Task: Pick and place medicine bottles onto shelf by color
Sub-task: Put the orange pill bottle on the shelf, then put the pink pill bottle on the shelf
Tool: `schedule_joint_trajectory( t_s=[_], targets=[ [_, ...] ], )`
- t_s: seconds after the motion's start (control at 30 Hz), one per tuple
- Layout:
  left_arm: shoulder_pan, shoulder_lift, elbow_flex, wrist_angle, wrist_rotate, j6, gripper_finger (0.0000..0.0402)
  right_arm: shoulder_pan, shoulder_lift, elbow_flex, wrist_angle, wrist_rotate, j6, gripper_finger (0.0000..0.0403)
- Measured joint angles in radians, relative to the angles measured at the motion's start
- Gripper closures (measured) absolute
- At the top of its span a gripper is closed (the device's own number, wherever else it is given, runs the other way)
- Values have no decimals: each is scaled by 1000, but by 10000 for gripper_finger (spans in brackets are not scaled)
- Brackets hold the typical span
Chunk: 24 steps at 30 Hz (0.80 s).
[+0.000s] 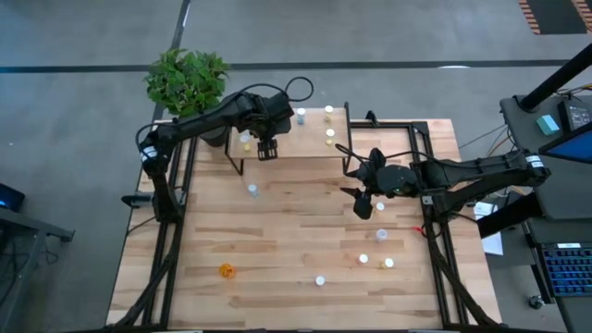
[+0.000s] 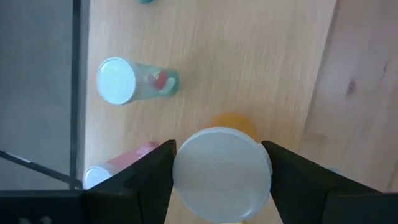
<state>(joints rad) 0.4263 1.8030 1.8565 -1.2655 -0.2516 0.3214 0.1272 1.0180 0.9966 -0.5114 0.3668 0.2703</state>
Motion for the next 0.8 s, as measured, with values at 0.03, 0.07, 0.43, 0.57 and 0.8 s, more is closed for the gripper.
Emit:
schedule_joint_trajectory(
  t_s=[0.03,0.07,0.43,0.57,0.8],
  targets=[
    [0,0,0,0,5,0,186,0,0,0,0,0,0,197],
    [0,0,0,0,7,0,183,0,0,0,0,0,0,197],
    [0,-2,5,-9,-19,29,109,0,0,0,0,0,0,197],
    [-6,-21,30,-9,-20,36,107,0,0,0,0,0,-2,197],
    [-52,-111,47,-7,-20,-9,107,33,0,-23,25,-1,-45,197]
  ],
)
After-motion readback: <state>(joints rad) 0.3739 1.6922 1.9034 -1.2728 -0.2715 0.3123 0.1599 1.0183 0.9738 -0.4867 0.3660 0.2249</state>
